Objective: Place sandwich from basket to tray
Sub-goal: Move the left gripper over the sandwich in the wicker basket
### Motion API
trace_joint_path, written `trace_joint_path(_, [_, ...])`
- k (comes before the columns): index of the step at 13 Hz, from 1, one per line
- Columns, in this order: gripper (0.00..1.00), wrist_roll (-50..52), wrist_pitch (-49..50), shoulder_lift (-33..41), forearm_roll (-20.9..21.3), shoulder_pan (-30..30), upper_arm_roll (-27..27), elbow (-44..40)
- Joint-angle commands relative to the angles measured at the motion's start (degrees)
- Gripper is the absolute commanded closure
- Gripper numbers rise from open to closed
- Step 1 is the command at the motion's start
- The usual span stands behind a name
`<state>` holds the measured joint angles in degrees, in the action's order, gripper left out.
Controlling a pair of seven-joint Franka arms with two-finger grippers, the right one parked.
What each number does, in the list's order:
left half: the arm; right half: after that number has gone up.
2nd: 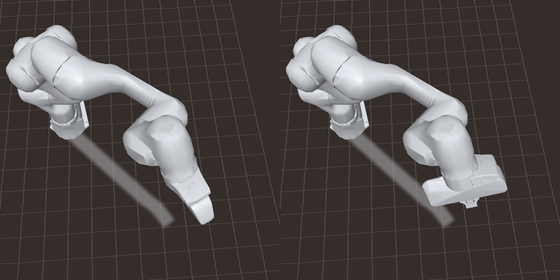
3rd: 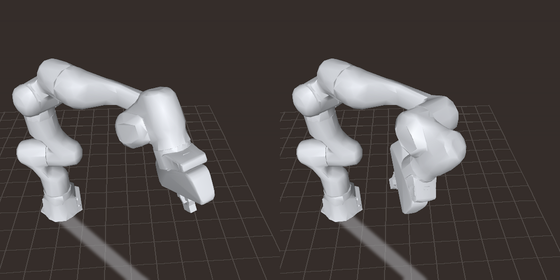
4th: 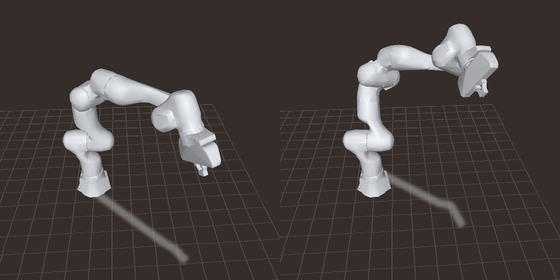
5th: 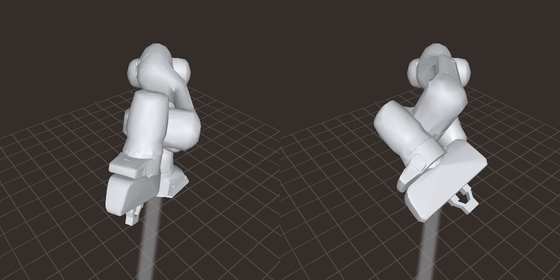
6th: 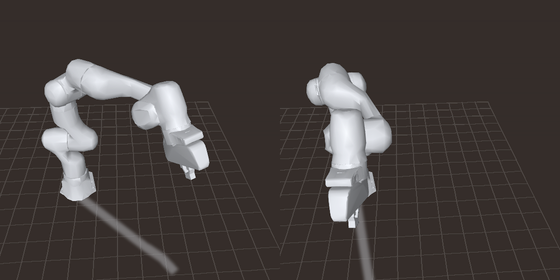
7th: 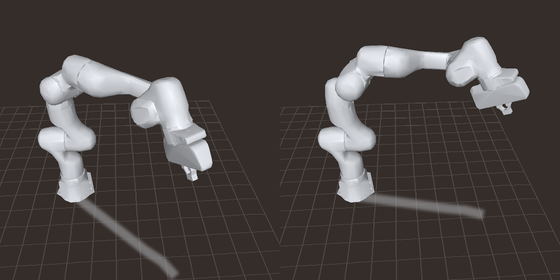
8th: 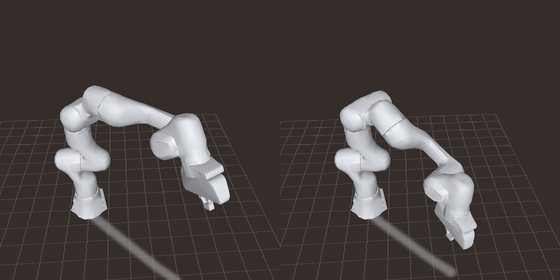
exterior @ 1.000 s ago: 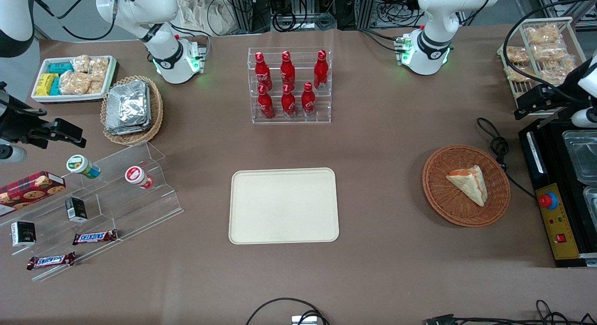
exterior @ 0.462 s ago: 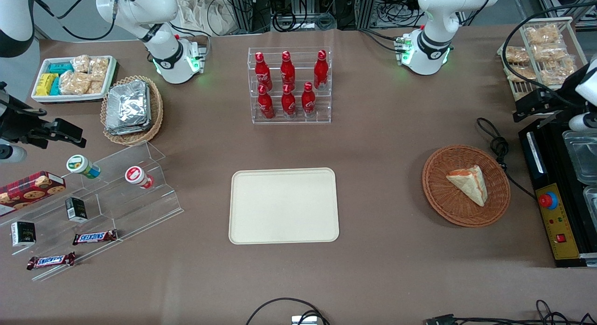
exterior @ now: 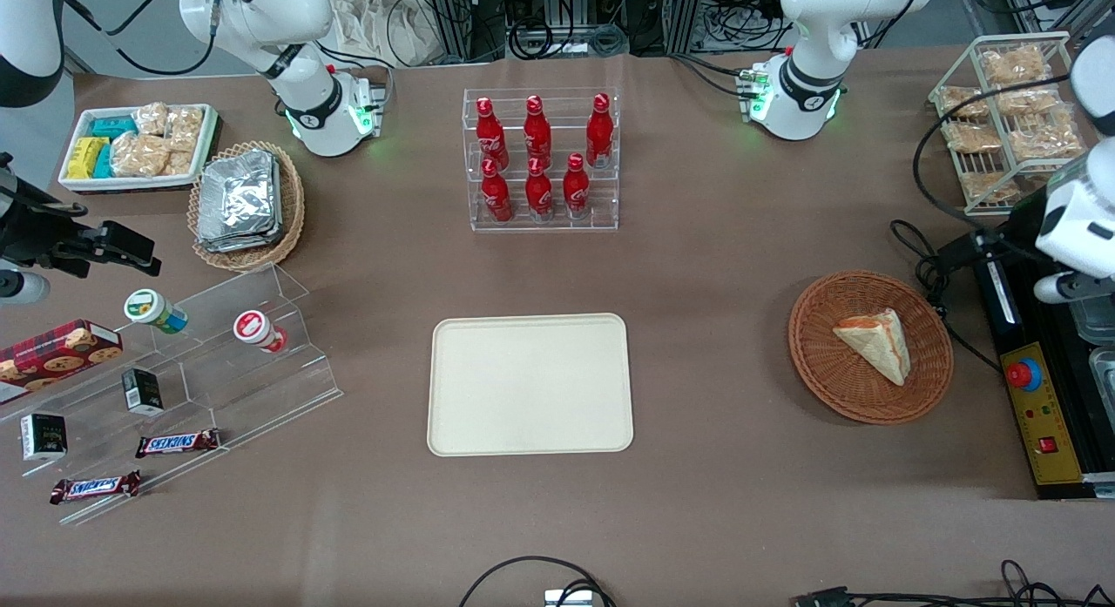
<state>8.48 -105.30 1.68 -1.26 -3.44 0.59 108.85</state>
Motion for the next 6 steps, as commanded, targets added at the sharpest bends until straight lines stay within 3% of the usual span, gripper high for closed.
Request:
trace_joint_path(1, [0.0,6.78,-11.02,4.3,0.56,-0.07,0.99,12.14])
trace_joint_path(6, [0.0,17.96,-27.47,1.32,0.56,-0.07,1.08,22.8])
